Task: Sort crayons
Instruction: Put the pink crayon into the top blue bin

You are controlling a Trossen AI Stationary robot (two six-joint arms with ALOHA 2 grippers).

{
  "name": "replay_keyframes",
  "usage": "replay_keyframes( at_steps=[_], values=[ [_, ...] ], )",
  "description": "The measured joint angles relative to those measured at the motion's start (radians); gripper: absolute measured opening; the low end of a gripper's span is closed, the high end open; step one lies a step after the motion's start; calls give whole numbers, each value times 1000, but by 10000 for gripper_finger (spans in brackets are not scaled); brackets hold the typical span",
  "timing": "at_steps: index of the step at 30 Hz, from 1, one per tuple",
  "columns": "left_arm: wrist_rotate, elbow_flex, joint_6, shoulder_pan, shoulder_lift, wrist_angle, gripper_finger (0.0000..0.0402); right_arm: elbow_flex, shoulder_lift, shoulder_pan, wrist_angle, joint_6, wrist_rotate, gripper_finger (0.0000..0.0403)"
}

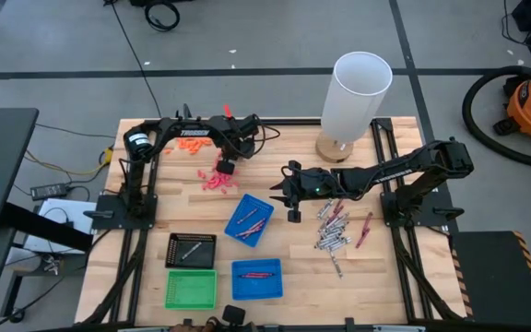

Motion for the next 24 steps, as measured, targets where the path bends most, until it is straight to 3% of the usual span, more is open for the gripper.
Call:
replay_keyframes(
  at_steps=[13,24],
  values=[
    [-207,-4,-25,-74,-15,3,16,0,0,0,-101,6,75,126],
    [-174,-3,-164,-121,-174,-61,16,0,-27,0,-219,30,135,126]
  ],
)
